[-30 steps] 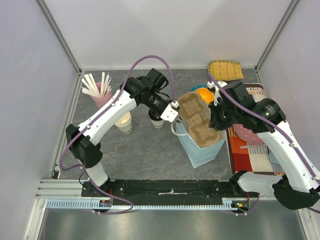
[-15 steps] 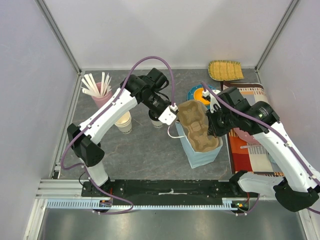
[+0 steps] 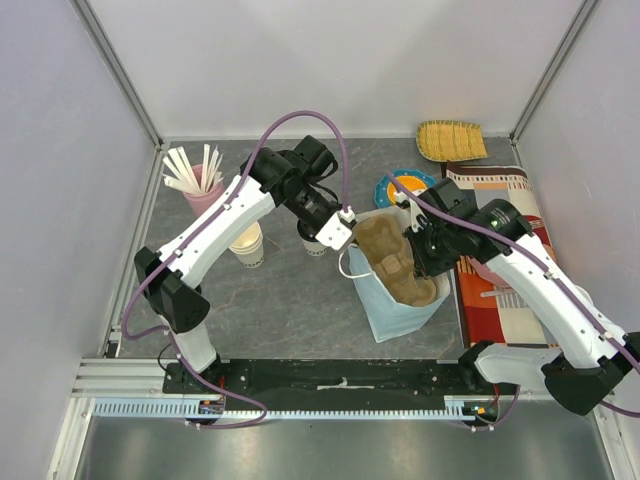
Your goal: Pack the takeout coffee
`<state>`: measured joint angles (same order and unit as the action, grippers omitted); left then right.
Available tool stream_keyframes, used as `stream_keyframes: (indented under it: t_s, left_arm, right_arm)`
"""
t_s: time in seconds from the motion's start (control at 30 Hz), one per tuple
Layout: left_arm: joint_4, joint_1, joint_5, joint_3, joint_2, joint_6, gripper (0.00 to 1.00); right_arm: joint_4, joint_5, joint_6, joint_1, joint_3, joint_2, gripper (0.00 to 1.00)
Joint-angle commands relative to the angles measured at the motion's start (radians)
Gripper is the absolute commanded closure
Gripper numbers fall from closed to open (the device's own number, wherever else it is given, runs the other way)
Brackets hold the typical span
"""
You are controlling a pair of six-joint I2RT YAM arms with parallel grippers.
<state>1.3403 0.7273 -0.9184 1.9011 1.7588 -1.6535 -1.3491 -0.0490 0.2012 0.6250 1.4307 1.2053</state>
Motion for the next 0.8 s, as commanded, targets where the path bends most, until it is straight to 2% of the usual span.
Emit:
stream_keyframes:
  t_s: [0.0, 0.43, 0.77]
  left_arm:
    - [0.048, 0.007, -0.048, 0.026, -0.005, -0.046, 0.98]
    - [0.033, 0.029, -0.043, 0.021, 0.002, -0.023, 0.98]
    - [0.031, 0.040, -0.034, 0.012, 0.007, -0.012, 0.98]
  right_arm:
    - [-0.110, 0.035, -0.006, 0.001, -0.029, 0.014, 1.00]
    - [0.091, -0.032, 0.058, 0.002, -0.174, 0.076, 1.00]
    - [0.177, -0.008, 0.112, 0.044, -0.265, 0.132, 1.00]
